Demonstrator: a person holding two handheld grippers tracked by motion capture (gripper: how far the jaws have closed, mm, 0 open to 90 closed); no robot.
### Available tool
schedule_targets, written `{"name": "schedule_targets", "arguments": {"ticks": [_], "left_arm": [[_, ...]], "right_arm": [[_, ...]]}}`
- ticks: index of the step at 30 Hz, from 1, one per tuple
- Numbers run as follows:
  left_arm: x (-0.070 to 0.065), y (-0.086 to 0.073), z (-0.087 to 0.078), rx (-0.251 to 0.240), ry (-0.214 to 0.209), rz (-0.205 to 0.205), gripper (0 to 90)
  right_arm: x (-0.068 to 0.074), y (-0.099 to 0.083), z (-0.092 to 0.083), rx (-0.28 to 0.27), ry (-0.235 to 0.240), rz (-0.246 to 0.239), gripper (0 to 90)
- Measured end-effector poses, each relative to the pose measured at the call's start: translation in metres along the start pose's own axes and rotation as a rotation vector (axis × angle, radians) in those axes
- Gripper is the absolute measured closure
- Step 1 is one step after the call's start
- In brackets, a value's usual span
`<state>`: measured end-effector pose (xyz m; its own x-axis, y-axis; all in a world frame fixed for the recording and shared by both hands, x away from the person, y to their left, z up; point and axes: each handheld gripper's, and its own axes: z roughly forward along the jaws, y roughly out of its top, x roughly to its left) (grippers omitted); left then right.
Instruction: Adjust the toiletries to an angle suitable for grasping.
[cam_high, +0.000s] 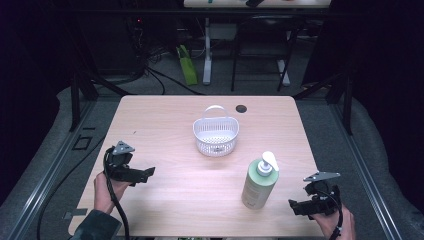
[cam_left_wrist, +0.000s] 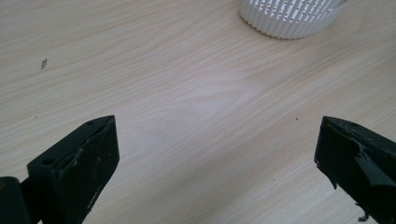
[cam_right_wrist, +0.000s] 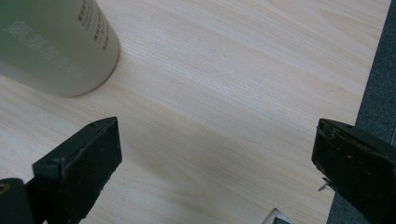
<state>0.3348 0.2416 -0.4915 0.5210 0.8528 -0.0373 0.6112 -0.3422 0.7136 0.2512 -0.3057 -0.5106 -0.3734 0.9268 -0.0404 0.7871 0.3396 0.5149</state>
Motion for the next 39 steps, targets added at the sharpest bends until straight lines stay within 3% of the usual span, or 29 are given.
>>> {"name": "schedule_targets", "arguments": {"ticks": [10, 16, 27, 39], "left_arm": [[0.0, 0.001, 0.001, 0.005, -0.007, 0.004, 0.0], [-0.001, 0.0, 0.001, 0.003, -0.008, 0.005, 0.0], [-0.003, 0.001, 0.001, 0.012, -0.013, 0.012, 0.0], [-0.002, 0.001, 0.002, 0.016, -0.016, 0.016, 0.0]], "right_arm": [[0.006, 0.001, -0.001, -0.014, 0.011, -0.022, 1.1], [0.013, 0.004, -0.004, -0.052, 0.056, -0.036, 1.1], [0.041, 0.012, -0.009, -0.14, 0.174, -0.105, 0.0], [0.066, 0.021, -0.016, -0.262, 0.239, -0.157, 2.0]]}}
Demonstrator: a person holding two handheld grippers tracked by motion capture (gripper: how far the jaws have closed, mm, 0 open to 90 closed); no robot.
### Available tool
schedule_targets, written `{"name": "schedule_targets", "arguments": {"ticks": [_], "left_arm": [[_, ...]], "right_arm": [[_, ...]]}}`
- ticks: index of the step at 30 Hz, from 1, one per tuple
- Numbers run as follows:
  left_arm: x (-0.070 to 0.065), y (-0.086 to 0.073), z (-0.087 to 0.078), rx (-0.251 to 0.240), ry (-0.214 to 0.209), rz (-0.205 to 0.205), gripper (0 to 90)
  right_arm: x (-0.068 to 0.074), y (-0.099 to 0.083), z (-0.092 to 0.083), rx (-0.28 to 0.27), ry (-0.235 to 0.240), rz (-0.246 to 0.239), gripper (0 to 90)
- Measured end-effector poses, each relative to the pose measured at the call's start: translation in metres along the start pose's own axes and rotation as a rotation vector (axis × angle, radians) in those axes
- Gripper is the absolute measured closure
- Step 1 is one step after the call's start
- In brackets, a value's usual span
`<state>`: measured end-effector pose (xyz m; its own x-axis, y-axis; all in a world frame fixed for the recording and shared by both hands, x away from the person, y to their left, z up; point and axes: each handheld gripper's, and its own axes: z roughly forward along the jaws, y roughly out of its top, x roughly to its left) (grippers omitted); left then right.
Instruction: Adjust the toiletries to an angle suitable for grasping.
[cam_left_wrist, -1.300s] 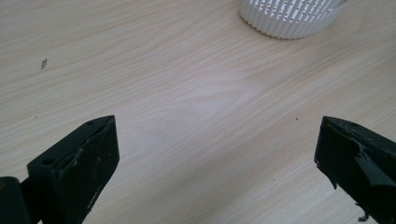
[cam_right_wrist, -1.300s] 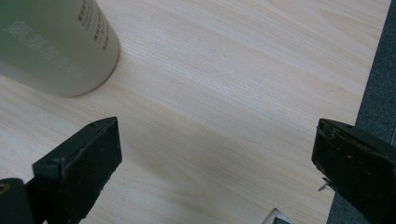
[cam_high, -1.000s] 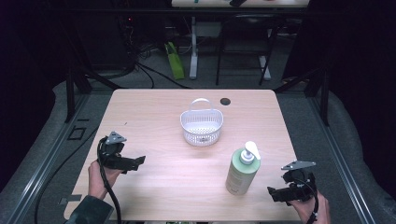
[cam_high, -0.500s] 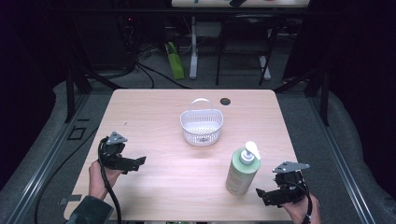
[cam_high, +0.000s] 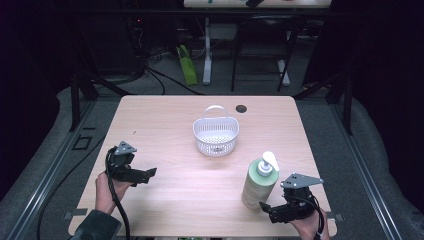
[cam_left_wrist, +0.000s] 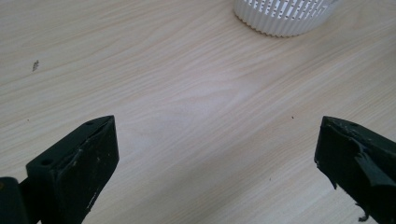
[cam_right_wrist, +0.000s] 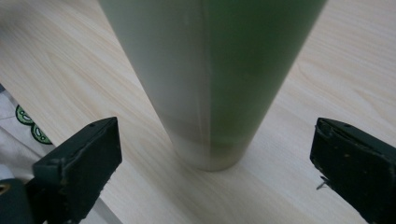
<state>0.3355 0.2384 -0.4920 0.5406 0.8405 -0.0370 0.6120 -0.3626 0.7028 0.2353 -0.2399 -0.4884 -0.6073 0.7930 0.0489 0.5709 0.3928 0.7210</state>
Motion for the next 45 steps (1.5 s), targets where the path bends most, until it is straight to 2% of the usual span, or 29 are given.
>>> {"name": "schedule_targets", "arguments": {"ticks": [8, 11, 16, 30, 35, 45], "left_arm": [[0.0, 0.0, 0.001, 0.001, 0.0, 0.002, 0.0], [-0.001, 0.0, 0.001, 0.001, -0.001, 0.003, 0.0], [-0.001, 0.0, 0.001, 0.002, -0.002, 0.005, 0.0], [-0.001, 0.0, 0.001, 0.003, -0.001, 0.01, 0.0], [0.0, 0.0, 0.001, -0.005, -0.001, 0.004, 0.0], [-0.001, 0.001, 0.001, 0.002, -0.003, 0.007, 0.0]], "right_arm": [[0.008, 0.007, 0.001, -0.072, 0.004, 0.002, 10.5], [0.011, 0.011, 0.005, -0.092, -0.029, 0.007, 13.0], [0.012, 0.013, 0.011, -0.084, -0.054, 0.026, 14.0], [0.012, 0.017, 0.02, -0.096, -0.084, 0.01, 15.4], [0.008, 0.021, 0.024, -0.101, -0.082, 0.009, 24.9], [0.007, 0.029, 0.034, -0.105, -0.1, 0.008, 23.3]]}}
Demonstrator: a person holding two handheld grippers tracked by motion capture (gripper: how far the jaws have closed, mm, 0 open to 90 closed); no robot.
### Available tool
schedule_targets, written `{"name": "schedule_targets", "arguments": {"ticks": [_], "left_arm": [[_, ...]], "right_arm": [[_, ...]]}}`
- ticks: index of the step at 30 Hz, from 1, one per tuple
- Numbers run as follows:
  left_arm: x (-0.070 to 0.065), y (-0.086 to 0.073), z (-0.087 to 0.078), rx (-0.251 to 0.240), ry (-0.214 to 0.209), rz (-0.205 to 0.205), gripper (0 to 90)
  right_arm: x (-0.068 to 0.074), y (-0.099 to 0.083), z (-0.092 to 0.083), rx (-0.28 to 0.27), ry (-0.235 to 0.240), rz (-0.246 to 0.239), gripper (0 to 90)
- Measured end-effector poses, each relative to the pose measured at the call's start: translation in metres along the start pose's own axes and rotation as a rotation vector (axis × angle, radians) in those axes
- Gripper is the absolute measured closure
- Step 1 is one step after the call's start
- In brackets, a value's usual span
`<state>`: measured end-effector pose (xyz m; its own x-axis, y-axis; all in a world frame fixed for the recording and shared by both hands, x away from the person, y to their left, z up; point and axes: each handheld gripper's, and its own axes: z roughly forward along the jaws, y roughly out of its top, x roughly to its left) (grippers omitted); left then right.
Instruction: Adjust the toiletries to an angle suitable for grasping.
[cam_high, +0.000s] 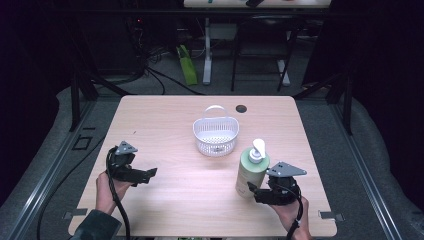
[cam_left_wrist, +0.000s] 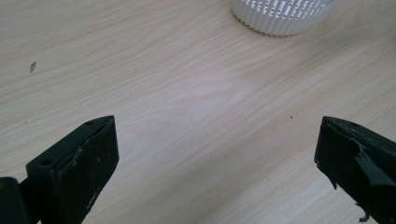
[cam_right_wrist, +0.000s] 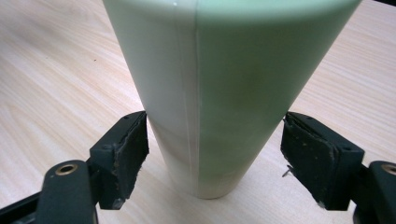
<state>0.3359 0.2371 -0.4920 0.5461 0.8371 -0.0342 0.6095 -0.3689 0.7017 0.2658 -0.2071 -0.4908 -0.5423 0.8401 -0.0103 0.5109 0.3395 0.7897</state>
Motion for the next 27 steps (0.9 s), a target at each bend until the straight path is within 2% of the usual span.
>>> {"name": "schedule_targets", "arguments": {"ticks": [12, 20, 22, 25, 27], "left_arm": [[-0.001, 0.0, 0.0, 0.0, 0.0, 0.0, 0.0], [0.0, 0.0, 0.0, 0.001, 0.0, 0.003, 0.0], [0.0, 0.0, 0.0, 0.001, 0.0, 0.003, 0.0], [0.001, 0.0, 0.0, 0.0, -0.001, -0.001, 0.0], [0.001, 0.0, 0.0, 0.002, -0.001, -0.001, 0.0]], "right_arm": [[-0.009, 0.008, 0.01, -0.005, -0.008, -0.004, 27.7], [-0.016, 0.012, 0.016, -0.004, -0.022, -0.003, 35.2], [-0.016, 0.012, 0.015, -0.003, -0.028, 0.001, 33.5], [-0.016, 0.015, 0.011, -0.013, -0.039, 0.025, 23.0], [-0.016, 0.015, 0.009, -0.014, -0.038, 0.031, 21.4]]}}
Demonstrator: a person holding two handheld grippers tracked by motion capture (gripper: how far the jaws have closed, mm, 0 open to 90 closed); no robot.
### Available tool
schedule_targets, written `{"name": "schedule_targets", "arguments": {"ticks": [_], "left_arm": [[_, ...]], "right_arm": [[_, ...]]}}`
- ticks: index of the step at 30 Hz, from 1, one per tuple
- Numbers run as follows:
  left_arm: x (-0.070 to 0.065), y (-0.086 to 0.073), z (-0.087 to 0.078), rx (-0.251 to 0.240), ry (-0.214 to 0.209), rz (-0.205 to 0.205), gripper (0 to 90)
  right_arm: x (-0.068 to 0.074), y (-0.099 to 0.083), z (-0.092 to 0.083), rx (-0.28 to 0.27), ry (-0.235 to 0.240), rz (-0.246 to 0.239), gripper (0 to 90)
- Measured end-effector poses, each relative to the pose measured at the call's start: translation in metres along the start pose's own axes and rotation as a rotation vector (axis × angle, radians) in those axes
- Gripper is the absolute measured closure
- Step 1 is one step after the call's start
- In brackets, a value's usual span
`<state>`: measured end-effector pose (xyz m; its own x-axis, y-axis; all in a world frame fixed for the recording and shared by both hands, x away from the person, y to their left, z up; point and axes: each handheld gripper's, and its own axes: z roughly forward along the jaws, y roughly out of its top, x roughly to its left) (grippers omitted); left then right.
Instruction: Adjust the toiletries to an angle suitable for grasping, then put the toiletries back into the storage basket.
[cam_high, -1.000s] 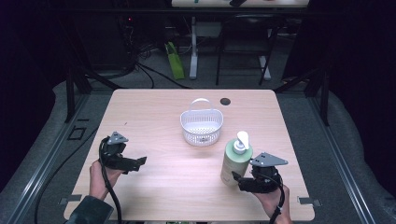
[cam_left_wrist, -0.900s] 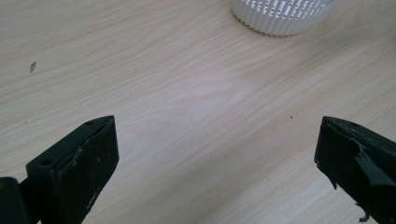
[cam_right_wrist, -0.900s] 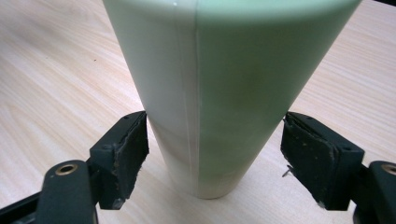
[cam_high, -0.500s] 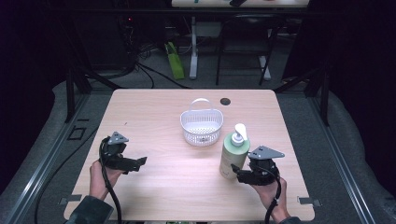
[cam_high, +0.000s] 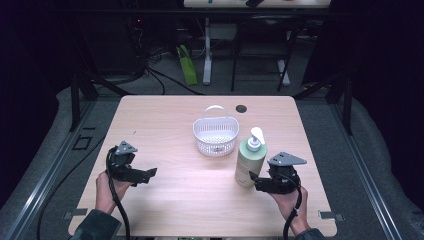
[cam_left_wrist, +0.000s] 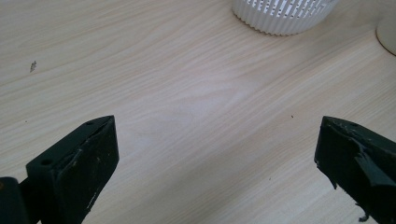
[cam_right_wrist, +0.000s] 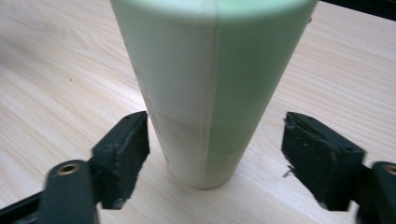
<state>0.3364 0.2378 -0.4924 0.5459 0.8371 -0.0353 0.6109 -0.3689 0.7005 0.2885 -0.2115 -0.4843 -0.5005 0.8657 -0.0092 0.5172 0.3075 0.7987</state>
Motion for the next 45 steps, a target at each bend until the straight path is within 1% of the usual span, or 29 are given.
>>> {"name": "schedule_targets", "arguments": {"ticks": [1, 2, 8, 13, 21, 26, 28, 31, 33, 36, 40, 42, 45], "left_arm": [[0.0, 0.0, 0.0, 0.002, -0.001, -0.001, 0.0], [0.0, 0.0, 0.0, 0.001, -0.001, -0.001, 0.0], [0.0, 0.0, 0.001, 0.004, -0.001, 0.008, 0.0], [0.0, 0.0, 0.001, 0.002, -0.002, 0.003, 0.0], [-0.001, 0.001, 0.001, 0.007, -0.005, 0.005, 0.0], [-0.001, 0.0, 0.001, 0.003, -0.001, -0.004, 0.0], [-0.001, 0.0, 0.001, 0.002, -0.002, 0.002, 0.0], [-0.003, 0.001, 0.002, 0.002, -0.003, 0.003, 0.0], [-0.003, 0.001, 0.002, 0.009, -0.003, 0.011, 0.0], [-0.003, 0.001, 0.002, 0.003, -0.003, 0.002, 0.0], [-0.002, 0.0, 0.002, 0.005, -0.002, 0.002, 0.0], [-0.002, 0.0, 0.002, 0.005, -0.003, 0.006, 0.0], [-0.003, 0.001, 0.002, 0.009, -0.004, 0.012, 0.0]], "right_arm": [[0.0, 0.001, -0.003, -0.007, 0.003, 0.015, 18.2], [-0.001, 0.002, -0.004, -0.01, 0.004, 0.016, 16.9], [-0.001, 0.004, -0.006, -0.014, 0.008, 0.02, 13.8], [-0.001, 0.004, -0.005, -0.008, 0.011, 0.026, 9.5], [-0.003, 0.006, -0.008, -0.025, 0.015, 0.038, 7.3], [-0.003, 0.01, -0.01, -0.034, 0.025, 0.038, 2.8], [-0.003, 0.012, -0.01, -0.034, 0.028, 0.037, 0.9], [-0.004, 0.015, -0.011, -0.044, 0.034, 0.038, 0.0], [-0.004, 0.017, -0.012, -0.053, 0.041, 0.037, 0.0], [-0.003, 0.021, -0.011, -0.059, 0.053, 0.037, 0.0], [-0.002, 0.028, -0.013, -0.078, 0.046, 0.029, 0.0], [-0.003, 0.031, -0.013, -0.088, 0.047, 0.033, 0.0], [-0.003, 0.034, -0.012, -0.09, 0.051, 0.027, 0.0]]}}
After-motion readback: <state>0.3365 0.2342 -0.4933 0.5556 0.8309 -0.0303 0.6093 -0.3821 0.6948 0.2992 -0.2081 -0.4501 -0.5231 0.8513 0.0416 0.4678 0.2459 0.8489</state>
